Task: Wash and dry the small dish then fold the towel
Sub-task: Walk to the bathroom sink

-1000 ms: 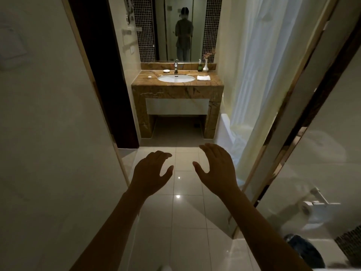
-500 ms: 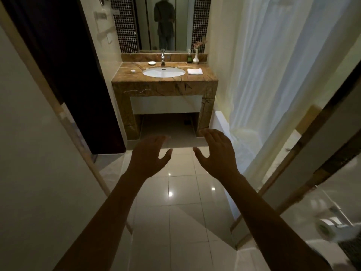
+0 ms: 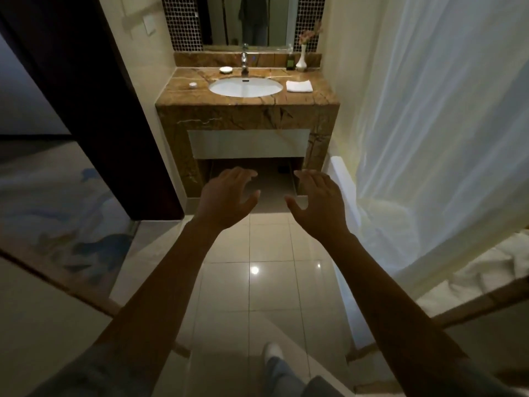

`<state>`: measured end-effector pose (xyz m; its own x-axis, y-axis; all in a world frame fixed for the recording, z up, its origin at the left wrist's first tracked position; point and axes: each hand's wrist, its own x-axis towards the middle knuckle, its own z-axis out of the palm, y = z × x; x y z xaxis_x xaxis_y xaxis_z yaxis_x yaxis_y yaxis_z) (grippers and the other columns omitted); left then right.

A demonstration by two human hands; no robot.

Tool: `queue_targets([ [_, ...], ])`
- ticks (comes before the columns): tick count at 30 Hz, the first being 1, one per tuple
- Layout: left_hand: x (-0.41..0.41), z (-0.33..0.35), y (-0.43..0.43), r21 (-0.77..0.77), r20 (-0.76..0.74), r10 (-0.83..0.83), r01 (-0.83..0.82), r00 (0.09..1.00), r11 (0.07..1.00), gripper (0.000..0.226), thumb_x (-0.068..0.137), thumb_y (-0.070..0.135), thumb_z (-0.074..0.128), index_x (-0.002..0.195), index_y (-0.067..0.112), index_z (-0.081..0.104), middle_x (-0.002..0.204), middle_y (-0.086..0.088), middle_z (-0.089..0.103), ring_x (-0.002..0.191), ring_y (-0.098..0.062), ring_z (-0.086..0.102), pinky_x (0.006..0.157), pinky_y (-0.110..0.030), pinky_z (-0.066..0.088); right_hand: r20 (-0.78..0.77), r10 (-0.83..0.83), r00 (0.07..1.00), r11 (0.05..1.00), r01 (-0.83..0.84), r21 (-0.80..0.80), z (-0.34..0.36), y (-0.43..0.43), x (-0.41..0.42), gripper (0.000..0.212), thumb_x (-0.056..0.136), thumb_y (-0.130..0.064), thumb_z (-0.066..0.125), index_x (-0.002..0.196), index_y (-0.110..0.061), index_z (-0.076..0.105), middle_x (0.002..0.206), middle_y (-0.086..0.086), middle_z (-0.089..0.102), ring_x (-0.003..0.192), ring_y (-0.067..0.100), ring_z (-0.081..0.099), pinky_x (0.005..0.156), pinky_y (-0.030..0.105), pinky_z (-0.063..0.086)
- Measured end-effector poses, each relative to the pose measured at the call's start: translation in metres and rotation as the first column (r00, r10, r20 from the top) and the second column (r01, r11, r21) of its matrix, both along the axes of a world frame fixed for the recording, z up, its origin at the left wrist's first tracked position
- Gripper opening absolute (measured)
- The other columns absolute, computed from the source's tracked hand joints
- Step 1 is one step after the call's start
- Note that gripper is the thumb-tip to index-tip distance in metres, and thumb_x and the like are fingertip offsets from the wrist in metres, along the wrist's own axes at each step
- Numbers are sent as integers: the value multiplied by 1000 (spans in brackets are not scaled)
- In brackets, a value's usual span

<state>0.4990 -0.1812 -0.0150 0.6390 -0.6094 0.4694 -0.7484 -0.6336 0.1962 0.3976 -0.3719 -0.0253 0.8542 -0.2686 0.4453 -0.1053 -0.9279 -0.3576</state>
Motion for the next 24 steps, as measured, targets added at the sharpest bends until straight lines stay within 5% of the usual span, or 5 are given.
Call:
queue_targets([
  [6,75,10,-44,-5,-27,40,-40,999,999,45,90,45,52,128,21,50,121,0,62,111,-16,58,83,-30,47,-14,52,999,999,-52,1,3,-48,82,59,89,-52,53,137,-18,46,139,5,53,133,23,44,109,44,38],
  [24,324,-8,-110,34,-66,77,-75,995,997,46,90,50,48,128,23,47,123,0,58,108,-17,56,74,-26,41,-72,98,993,995,-99,-16,-4,-118,341,57,90,-48,54,136,-16,46,136,7,53,128,25,46,105,43,41],
])
